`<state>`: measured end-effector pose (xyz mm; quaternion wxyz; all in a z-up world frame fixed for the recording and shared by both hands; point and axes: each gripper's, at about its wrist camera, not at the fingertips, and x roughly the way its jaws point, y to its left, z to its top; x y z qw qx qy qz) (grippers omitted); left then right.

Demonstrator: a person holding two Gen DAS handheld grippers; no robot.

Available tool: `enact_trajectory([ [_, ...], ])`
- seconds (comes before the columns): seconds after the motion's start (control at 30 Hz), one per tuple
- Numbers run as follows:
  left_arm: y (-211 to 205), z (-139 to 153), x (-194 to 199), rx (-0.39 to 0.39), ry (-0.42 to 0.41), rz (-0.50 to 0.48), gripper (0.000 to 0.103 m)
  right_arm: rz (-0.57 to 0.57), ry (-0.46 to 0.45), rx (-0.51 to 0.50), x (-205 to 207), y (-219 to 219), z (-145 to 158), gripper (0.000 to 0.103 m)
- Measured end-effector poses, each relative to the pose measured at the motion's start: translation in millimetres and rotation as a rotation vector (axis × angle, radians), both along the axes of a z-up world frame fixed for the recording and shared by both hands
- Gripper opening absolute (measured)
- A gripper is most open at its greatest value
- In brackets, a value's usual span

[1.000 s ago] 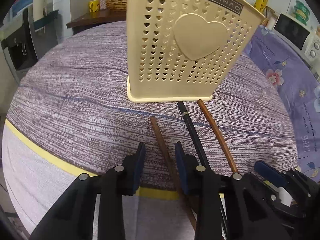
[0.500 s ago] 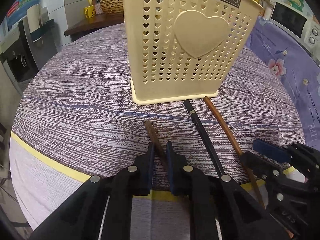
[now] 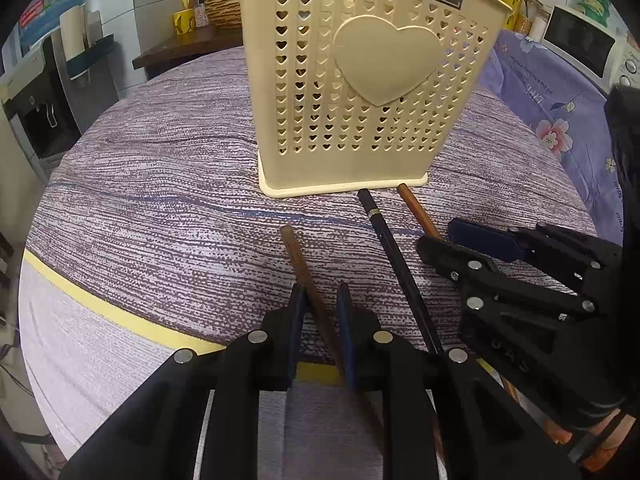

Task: Organize utensils
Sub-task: 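Close the left gripper on a brown chopstick while the right gripper grasps another brown chopstick, then lift both brown chopsticks and carry them over the beige holder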

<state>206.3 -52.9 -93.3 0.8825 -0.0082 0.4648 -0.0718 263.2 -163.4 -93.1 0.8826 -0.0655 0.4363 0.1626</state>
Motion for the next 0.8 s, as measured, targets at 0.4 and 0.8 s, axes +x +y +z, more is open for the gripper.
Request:
enact_trajectory([
  [0.4, 0.3, 0.3, 9.0, 0.018, -0.013, 0.000, 0.011, -0.010, -0.011, 0.027, 7.9, -4.8, 0.7, 0.008],
  [0.8, 4.4, 3.1, 7.8, -0.001, -0.019, -0.009, 0.009, -0.019, -0.008, 0.082, -4.6, -17.3, 7.3, 0.008],
])
